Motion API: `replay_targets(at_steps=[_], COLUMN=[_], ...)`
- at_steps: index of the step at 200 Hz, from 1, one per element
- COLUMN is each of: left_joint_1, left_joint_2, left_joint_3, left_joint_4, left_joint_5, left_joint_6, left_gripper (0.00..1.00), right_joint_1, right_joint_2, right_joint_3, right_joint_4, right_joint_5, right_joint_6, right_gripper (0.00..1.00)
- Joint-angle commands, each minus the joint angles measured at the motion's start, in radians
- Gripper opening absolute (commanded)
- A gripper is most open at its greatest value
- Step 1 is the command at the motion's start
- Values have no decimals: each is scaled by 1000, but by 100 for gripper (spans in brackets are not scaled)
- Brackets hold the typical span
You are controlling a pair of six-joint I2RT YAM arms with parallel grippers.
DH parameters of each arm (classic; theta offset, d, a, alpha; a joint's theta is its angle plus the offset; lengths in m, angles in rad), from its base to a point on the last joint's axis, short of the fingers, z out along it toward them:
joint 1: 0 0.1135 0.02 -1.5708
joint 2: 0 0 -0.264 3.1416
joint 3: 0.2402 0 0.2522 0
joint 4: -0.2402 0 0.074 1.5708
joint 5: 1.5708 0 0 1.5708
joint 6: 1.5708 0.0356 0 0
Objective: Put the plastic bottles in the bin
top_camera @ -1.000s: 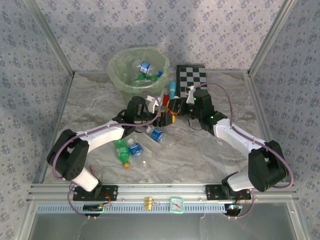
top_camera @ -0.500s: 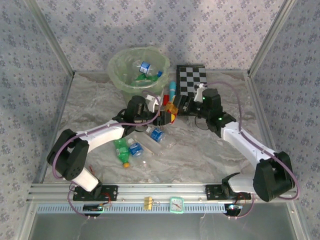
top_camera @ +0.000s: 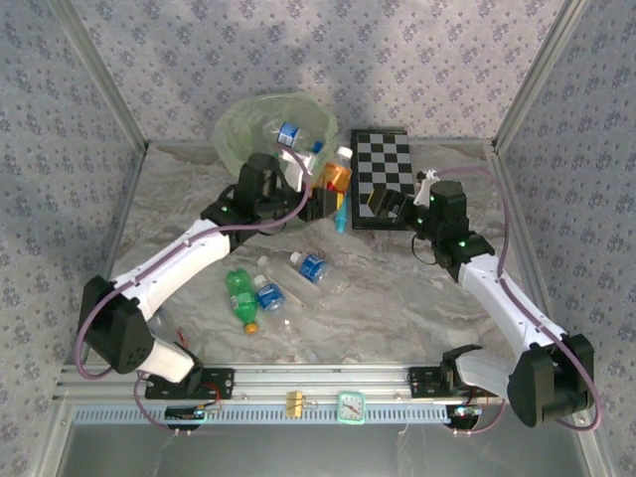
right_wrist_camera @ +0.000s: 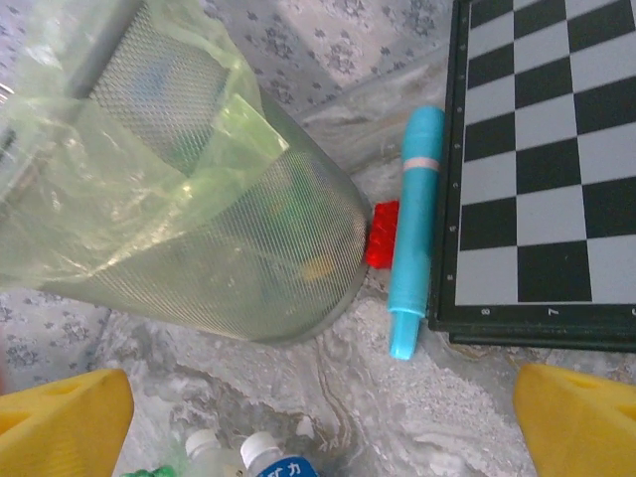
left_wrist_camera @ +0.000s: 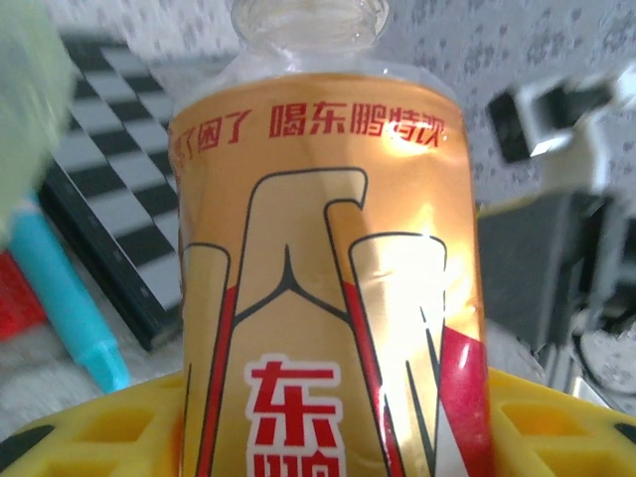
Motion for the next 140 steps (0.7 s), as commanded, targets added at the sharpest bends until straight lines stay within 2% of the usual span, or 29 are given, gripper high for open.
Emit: replay_targets(at_steps=[1, 31, 53, 99, 140], left_joint_1=[33, 107, 153, 229, 235], left_joint_2=[-30, -37, -32, 45, 142], left_joint_3=[105, 184, 228, 315, 395], left_joint_4=[-114, -127, -140, -214, -298], left_joint_5=[-84, -142, -227, -328, -317], left_joint_6=[91, 105, 142, 167, 173], left_gripper=[51, 51, 51, 53, 53], right_joint_1=[-3, 0, 0, 5, 5], right_joint_2=[21, 28, 28, 34, 33], right_joint_3=[-6, -14, -23, -27, -26], right_joint_4=[-23, -9, 1, -12, -29], right_joint_5=[-8, -9, -14, -32, -37], right_joint_6=[-30, -40, -42, -39, -37], right_gripper=[100, 100, 100, 100, 100])
